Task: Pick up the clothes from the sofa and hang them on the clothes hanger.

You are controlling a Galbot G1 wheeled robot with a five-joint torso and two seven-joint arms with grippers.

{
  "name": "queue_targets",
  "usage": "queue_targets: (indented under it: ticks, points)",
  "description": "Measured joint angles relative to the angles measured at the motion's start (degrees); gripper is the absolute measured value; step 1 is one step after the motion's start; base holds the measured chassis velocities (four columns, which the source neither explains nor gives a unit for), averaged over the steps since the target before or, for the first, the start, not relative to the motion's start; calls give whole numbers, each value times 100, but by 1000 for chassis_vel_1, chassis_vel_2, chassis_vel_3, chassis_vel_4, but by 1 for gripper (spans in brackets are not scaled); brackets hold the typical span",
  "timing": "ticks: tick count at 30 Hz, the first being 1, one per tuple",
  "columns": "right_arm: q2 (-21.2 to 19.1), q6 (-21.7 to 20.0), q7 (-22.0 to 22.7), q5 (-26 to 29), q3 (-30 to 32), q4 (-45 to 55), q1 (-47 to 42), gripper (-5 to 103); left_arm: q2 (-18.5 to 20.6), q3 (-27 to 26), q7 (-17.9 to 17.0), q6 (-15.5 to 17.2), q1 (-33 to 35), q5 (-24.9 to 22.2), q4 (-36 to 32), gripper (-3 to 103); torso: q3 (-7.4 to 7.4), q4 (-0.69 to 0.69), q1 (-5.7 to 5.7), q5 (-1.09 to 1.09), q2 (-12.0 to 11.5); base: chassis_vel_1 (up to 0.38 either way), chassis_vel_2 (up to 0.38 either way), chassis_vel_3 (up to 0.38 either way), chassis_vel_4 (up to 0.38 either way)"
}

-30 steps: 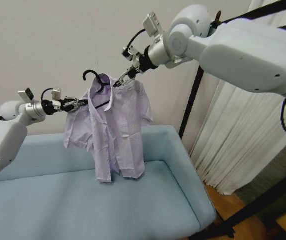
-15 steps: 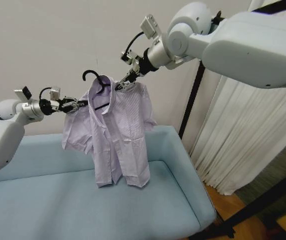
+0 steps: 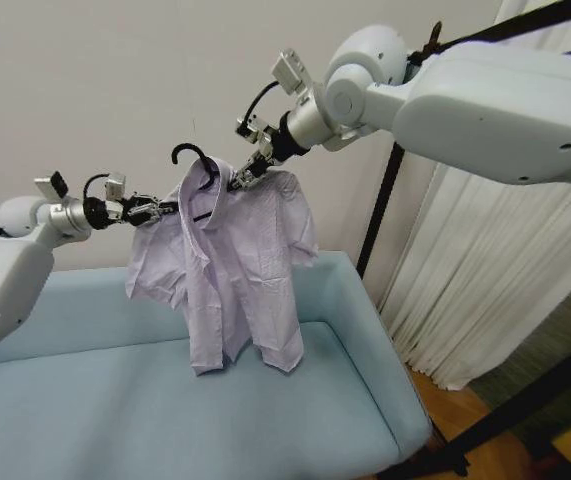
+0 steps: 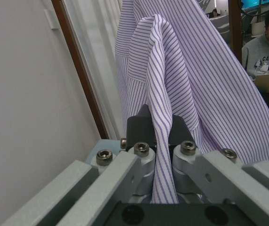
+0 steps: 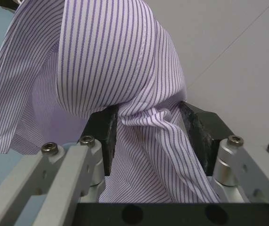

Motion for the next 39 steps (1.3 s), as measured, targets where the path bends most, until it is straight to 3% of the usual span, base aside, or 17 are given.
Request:
queue_targets:
  ticks: [8, 11, 13, 15, 22, 29, 30, 32, 35, 37, 39]
  points:
    - [-7, 2, -1, 32, -50, 3, -20, 35, -14, -9, 7, -38, 24, 11, -7, 2, 0, 0, 0, 0, 0, 0, 0, 0, 0]
    - [-8, 3, 9, 56, -49, 9, -26, 19, -10, -20, 1, -44, 43, 11, -15, 2, 0, 0, 0, 0, 0, 0, 0, 0, 0]
    - [-9, 3, 13, 58, -47, 12, -31, 19, -9, -20, -2, -44, 43, 11, -15, 2, 0, 0, 0, 0, 0, 0, 0, 0, 0]
    - [-17, 4, 47, 72, -20, 41, -63, 4, -7, -20, -21, -44, 35, 10, -16, 2, 0, 0, 0, 0, 0, 0, 0, 0, 0]
    - [-53, 5, 240, 158, 64, 100, -152, 2, -5, -13, -55, -52, 13, -1, -17, 2, 0, 0, 0, 0, 0, 0, 0, 0, 0]
    - [-100, 2, 465, 329, 114, 215, -191, 2, 39, 0, -302, -111, 68, -143, -90, 1, -1, 0, 0, -1, 0, 0, 0, 0, 0]
    - [-100, 0, 467, 332, 111, 232, -192, 2, 45, 0, -334, -111, 71, -181, -105, 7, -1, 0, -1, 0, 0, 0, 0, 0, 0]
    - [-100, 0, 468, 335, 111, 238, -192, 2, 48, 0, -359, -112, 73, -194, -110, 7, -1, 0, 0, 0, 0, 0, 0, 0, 0]
    - [-124, 0, 488, 413, 125, 312, -197, 2, 62, 9, -647, -119, 72, -295, -151, 23, -1, 1, 0, 0, 0, 0, 0, 0, 0]
    - [-133, 0, 499, 431, 132, 331, -202, 2, 61, 11, -704, -120, 71, -310, -159, 23, -1, 0, 0, 0, 0, 0, 0, 0, 0]
    - [-181, 0, 557, 483, 182, 410, -240, 2, 61, 12, -877, -120, 70, -380, -192, 33, -1, 0, 0, 0, 0, 0, 0, 0, 0]
